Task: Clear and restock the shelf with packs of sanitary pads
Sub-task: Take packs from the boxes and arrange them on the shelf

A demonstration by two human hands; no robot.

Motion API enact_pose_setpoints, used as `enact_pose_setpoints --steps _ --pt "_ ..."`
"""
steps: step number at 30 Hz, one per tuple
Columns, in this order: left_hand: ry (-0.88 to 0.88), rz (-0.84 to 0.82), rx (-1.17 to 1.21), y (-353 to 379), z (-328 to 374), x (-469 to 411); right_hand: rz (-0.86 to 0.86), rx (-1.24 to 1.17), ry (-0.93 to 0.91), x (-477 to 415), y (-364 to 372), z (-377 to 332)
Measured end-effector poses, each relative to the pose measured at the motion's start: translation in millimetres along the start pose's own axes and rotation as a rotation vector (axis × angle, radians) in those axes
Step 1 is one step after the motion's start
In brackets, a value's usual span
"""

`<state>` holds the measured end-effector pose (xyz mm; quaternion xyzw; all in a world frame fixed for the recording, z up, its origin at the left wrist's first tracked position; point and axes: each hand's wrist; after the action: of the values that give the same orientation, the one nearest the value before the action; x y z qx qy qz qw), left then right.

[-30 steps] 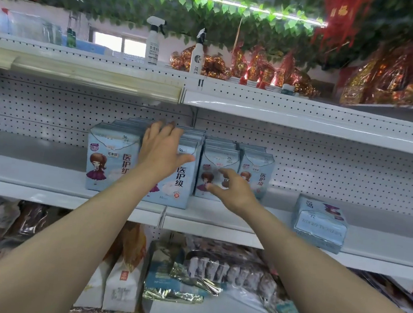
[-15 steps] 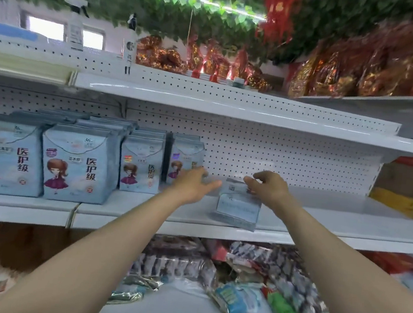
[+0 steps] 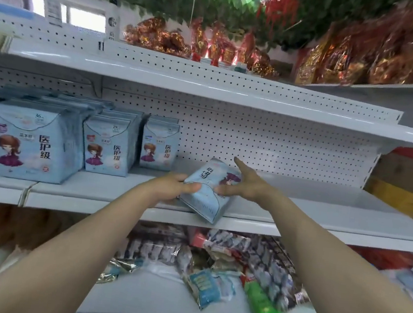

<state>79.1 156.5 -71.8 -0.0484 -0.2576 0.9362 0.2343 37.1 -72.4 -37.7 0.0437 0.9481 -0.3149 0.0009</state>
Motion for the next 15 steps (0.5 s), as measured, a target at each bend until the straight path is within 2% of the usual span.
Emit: enact_pose_setpoints --steps 3,8,11,13,15 --pt "0.039 0.008 0.051 6.6 1.6 4.9 -0.112 0.013 -0.015 0.3 -7.7 1.3" --pt "0.044 -0.019 0.18 22.0 4.6 13.2 -0.015 -0.041 0.033 2.7 -18.8 5.3" --pt "0.058 -0.013 0.227 30.5 8.5 18.2 -0.023 -0.047 0.021 9.8 -27.5 8.7" --pt "0.086 0.013 0.247 33.2 10.6 19.2 -0.09 -0.093 0.043 16.3 -34.0 15.1" --pt "0.123 0.052 0.265 31.6 17.4 20.4 -0.252 -0.093 0.059 22.9 -38.6 21.8"
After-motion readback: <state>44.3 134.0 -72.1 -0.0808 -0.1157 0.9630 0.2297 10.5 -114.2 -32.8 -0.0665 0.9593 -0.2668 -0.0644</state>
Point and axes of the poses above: each hand's wrist, its own x-axis away from the middle knuckle, its own y-axis out of the palm, z = x × y, and after that the axes turned 6 degrees about -x, right-handed
